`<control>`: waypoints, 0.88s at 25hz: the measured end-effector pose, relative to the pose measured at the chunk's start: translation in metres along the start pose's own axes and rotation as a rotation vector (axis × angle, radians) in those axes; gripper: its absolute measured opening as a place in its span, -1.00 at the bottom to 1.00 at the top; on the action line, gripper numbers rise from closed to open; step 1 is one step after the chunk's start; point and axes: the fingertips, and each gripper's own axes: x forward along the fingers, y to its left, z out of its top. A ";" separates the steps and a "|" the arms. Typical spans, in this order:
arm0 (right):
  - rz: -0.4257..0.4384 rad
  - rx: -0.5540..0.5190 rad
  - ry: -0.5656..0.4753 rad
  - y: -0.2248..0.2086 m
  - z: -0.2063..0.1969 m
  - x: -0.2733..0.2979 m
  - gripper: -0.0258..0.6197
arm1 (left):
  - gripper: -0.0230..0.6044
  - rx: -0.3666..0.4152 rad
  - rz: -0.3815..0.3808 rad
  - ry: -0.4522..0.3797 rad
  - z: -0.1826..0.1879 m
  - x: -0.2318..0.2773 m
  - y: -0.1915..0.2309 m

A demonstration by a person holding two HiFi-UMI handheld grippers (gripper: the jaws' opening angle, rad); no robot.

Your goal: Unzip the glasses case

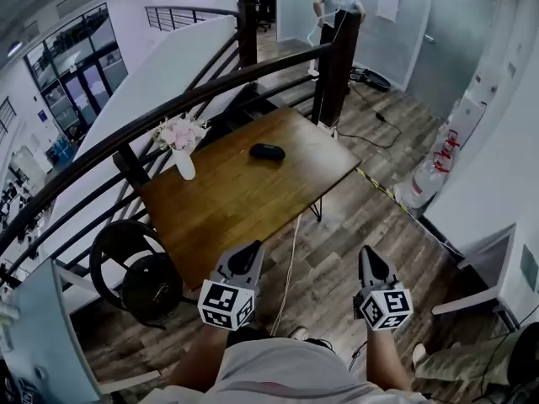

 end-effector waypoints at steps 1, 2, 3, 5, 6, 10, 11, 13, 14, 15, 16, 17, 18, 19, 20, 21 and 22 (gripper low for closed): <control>0.004 0.003 0.009 -0.010 -0.003 0.001 -0.76 | -0.84 0.009 0.008 -0.003 0.002 0.006 -0.004; 0.006 0.006 0.019 -0.019 -0.006 0.003 -0.76 | -0.84 0.014 0.018 -0.004 0.002 0.012 -0.007; 0.008 0.010 0.029 -0.027 -0.009 0.005 -0.76 | -0.84 0.012 0.030 -0.002 0.002 0.017 -0.008; 0.020 0.021 0.037 -0.040 -0.011 0.009 -0.76 | -0.84 -0.002 0.047 0.009 0.002 0.024 -0.009; 0.026 0.024 0.036 -0.045 -0.012 0.011 -0.76 | -0.84 -0.007 0.055 0.016 0.001 0.028 -0.009; 0.043 0.049 0.046 -0.062 -0.019 0.027 -0.76 | -0.84 -0.008 0.078 0.045 -0.006 0.055 -0.006; 0.046 0.054 0.052 -0.066 -0.022 0.031 -0.76 | -0.84 -0.010 0.071 0.049 -0.007 0.064 -0.006; 0.053 0.055 0.065 -0.075 -0.025 0.041 -0.76 | -0.84 -0.014 0.055 0.053 -0.010 0.080 -0.007; 0.054 0.054 0.071 -0.080 -0.026 0.046 -0.76 | -0.84 -0.018 0.050 0.053 -0.011 0.089 -0.006; 0.053 0.053 0.076 -0.085 -0.026 0.053 -0.76 | -0.84 -0.023 0.046 0.054 -0.012 0.098 -0.004; 0.050 0.051 0.080 -0.091 -0.027 0.060 -0.76 | -0.84 -0.029 0.043 0.055 -0.013 0.108 0.000; 0.047 0.050 0.084 -0.096 -0.027 0.068 -0.76 | -0.84 -0.035 0.042 0.058 -0.015 0.118 0.004; 0.046 0.050 0.088 -0.099 -0.026 0.077 -0.76 | -0.84 -0.041 0.042 0.063 -0.016 0.127 0.009; 0.048 0.050 0.093 -0.101 -0.025 0.086 -0.76 | -0.84 -0.047 0.040 0.068 -0.017 0.138 0.014; 0.052 0.049 0.098 -0.103 -0.024 0.096 -0.76 | -0.84 -0.052 0.037 0.071 -0.016 0.148 0.019; 0.059 0.044 0.103 -0.105 -0.022 0.105 -0.76 | -0.84 -0.054 0.033 0.071 -0.014 0.157 0.022; 0.067 0.037 0.107 -0.106 -0.019 0.116 -0.76 | -0.84 -0.053 0.029 0.068 -0.011 0.166 0.027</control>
